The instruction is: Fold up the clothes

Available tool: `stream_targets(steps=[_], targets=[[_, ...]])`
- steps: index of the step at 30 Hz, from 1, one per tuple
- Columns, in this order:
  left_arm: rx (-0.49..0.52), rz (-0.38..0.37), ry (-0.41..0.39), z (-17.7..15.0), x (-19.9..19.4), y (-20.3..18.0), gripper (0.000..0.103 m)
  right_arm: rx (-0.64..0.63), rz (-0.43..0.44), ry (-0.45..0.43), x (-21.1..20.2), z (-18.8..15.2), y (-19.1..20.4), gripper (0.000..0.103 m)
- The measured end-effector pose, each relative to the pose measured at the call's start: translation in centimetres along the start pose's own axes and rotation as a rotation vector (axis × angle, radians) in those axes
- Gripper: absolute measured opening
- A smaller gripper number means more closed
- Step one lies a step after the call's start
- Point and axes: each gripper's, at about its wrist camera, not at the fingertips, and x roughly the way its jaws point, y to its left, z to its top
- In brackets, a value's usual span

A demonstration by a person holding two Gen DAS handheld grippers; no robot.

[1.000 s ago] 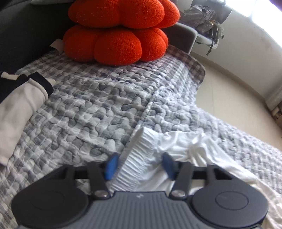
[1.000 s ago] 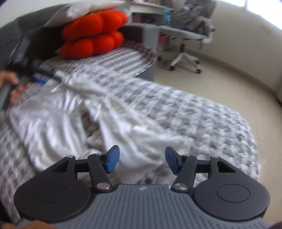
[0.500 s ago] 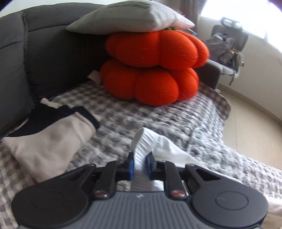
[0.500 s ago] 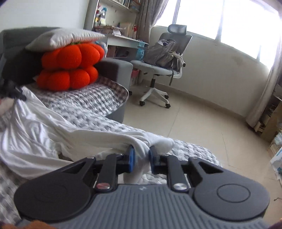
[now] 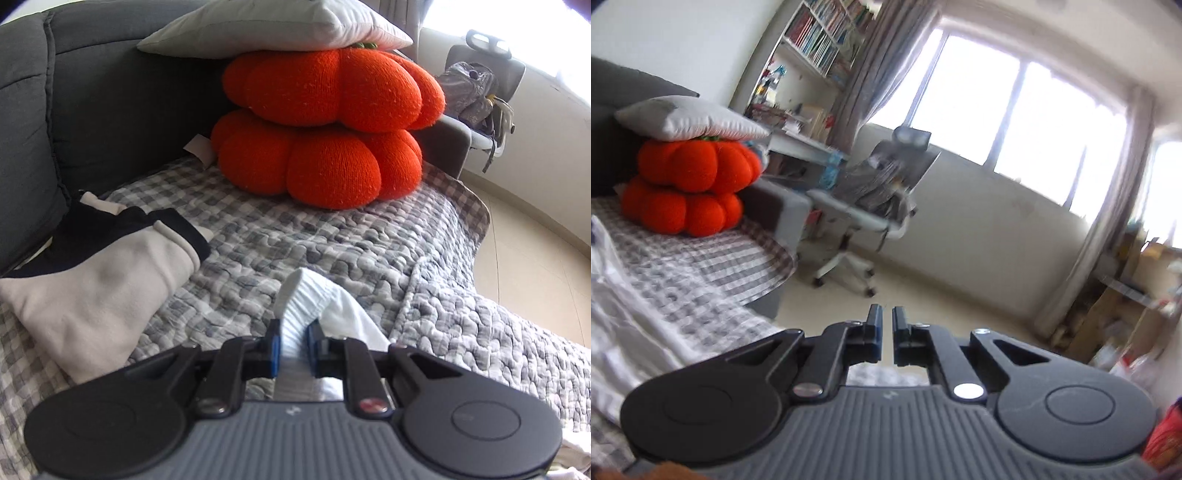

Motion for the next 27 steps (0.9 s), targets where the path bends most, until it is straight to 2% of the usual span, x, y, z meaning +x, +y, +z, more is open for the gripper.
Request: stream_targets(steps=[4,5,7,9,11,15,16,17,19,24,26,27], targets=[[-0.008,-0.008,0.015,0.0,0.2,0.4,0.017,0.037,0.117,0.182,3.7,-2.0,-0.7,0.019],[-0.011,-0.01,0.019,0.0,0.3,0.6,0.017,0.046,0.146,0.227,4.6,-2.5,-0.8,0.032],[-0.014,-0.018,0.031,0.0,0.4,0.8,0.019,0.079,0.148,0.306,6.1,-3.3,-1.2,0.056],[-0.021,-0.019,0.044,0.0,0.5,1.1,0.021,0.128,0.163,0.367,7.4,-4.0,-1.6,0.058],[-0.039,-0.019,0.049,0.1,0.5,1.5,0.028,0.178,0.199,0.406,8.3,-4.5,-1.6,0.058],[-0.025,-0.001,0.022,0.1,0.1,1.6,0.033,0.252,0.262,0.469,9.8,-5.3,-1.4,0.058],[-0.015,-0.006,0.022,0.0,0.0,1.4,0.033,0.245,0.268,0.471,10.0,-5.4,-1.1,0.052],[-0.006,-0.01,0.022,-0.1,-0.1,1.3,0.033,0.238,0.273,0.473,10.3,-5.4,-0.8,0.027],[-0.001,-0.017,0.023,-0.1,-0.2,1.2,0.033,0.209,0.252,0.44,9.8,-4.9,-0.3,0.007],[0.021,-0.035,0.03,-0.3,-0.4,1.0,0.033,0.021,-0.007,0.213,6.0,-2.1,-0.1,0.003],[0.028,-0.035,0.038,-0.6,-0.3,1.0,0.033,-0.053,-0.111,0.097,4.1,-1.7,-0.4,0.003],[0.03,-0.033,0.049,-0.8,-0.2,0.9,0.033,-0.073,-0.15,0.081,4.1,-1.9,-0.5,0.003]])
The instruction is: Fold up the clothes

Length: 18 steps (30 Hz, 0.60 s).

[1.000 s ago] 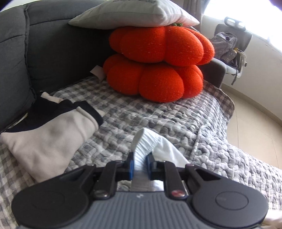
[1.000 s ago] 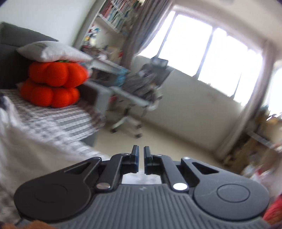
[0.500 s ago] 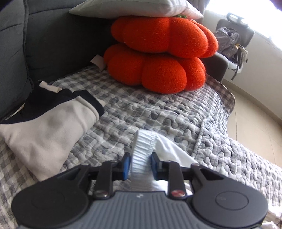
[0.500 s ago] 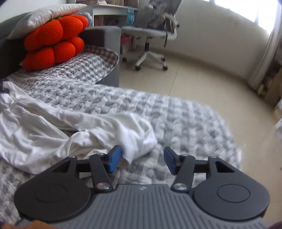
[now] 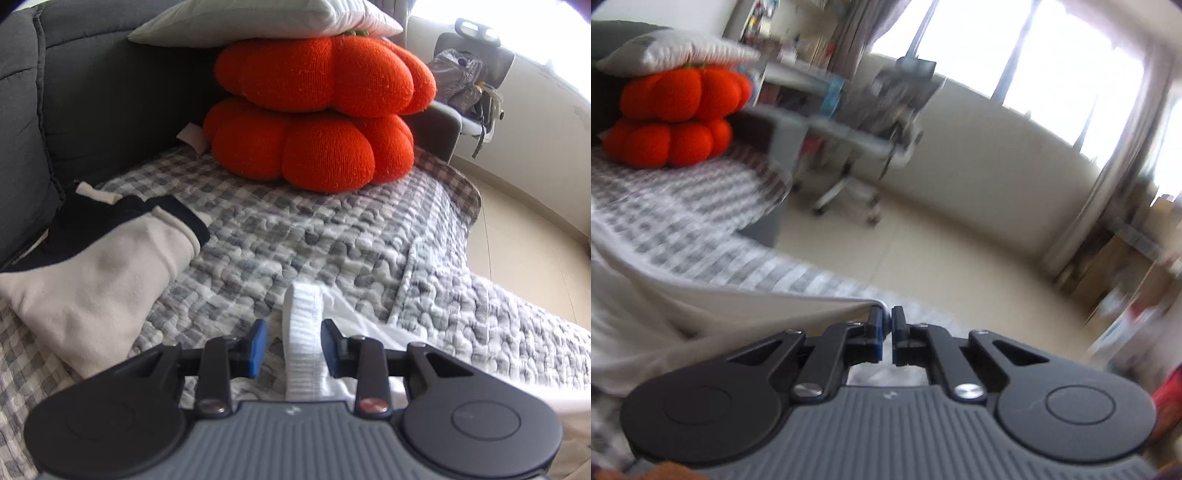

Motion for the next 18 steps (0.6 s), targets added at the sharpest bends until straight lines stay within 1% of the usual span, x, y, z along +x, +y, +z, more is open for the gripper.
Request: stream_targets(steps=[2,4,6,7,12,16,18], targets=[[0.003,0.003,0.019,-0.3,0.3,-0.1,0.033,-0.029,-0.073,-0.009,0.4,-0.4,-0.2,0.003],[0.005,0.001,0.027,-0.5,0.4,-0.2,0.033,-0.078,-0.086,0.052,2.0,-1.4,0.2,0.003],[0.006,-0.001,0.028,-0.6,0.3,-0.2,0.033,-0.096,-0.057,0.11,3.0,-2.2,0.3,0.003],[0.005,0.0,0.028,-0.7,0.2,-0.1,0.033,-0.083,-0.04,0.124,3.3,-2.4,0.0,0.003],[-0.003,0.003,0.029,-0.7,-0.1,0.4,0.033,-0.004,-0.017,0.103,3.4,-1.4,-0.8,0.004],[0.014,0.011,0.045,-1.0,0.1,0.4,0.033,0.0,-0.023,0.147,4.3,-1.7,-0.5,0.004],[0.029,0.013,0.061,-1.2,0.2,0.2,0.033,0.0,-0.004,0.171,4.6,-1.9,-0.5,0.005]])
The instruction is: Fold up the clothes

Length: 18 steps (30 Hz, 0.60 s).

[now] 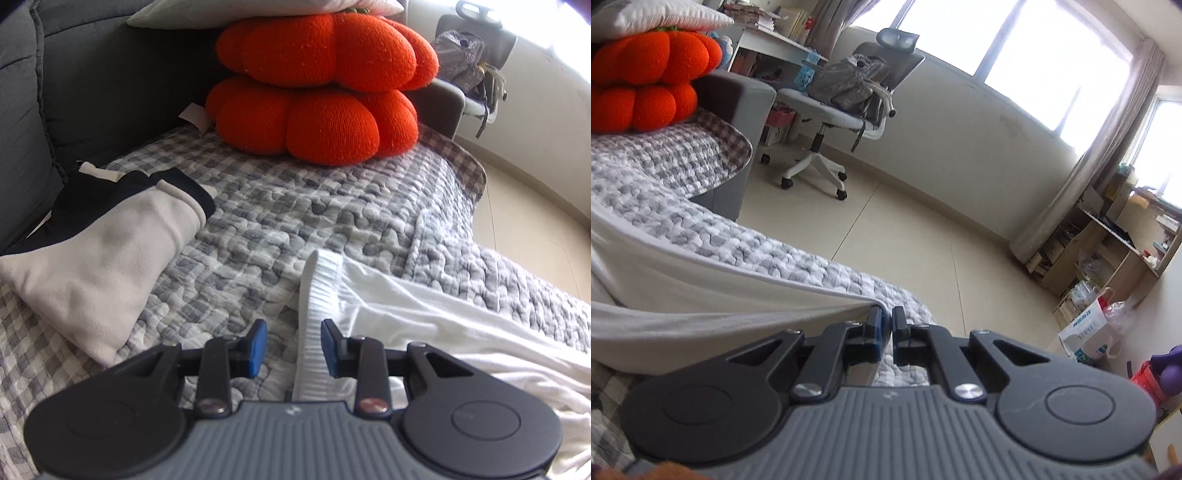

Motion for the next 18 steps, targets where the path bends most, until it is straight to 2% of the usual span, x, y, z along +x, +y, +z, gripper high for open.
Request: stream_targets(steps=[2,5,8,13,16,18], targets=[[0.029,0.012,0.032,-0.3,0.3,-0.4,0.033,0.025,0.029,0.054,0.8,-0.4,-0.5,0.016],[0.054,0.022,0.043,-0.6,0.6,-0.6,0.035,0.082,0.093,0.145,2.1,-1.2,-1.4,0.027],[0.053,0.026,0.049,-0.7,0.7,-0.6,0.04,0.149,0.188,0.216,3.3,-1.9,-2.2,0.028],[0.046,0.027,0.054,-0.8,0.8,-0.5,0.043,0.263,0.266,0.227,3.5,-2.2,-3.5,0.028],[0.038,0.019,0.064,-0.8,0.9,-0.3,0.045,0.275,0.274,0.218,3.3,-2.0,-3.7,0.022],[0.011,0.008,0.074,-0.7,0.9,0.1,0.047,0.291,0.275,0.201,2.9,-2.0,-4.2,0.022]])
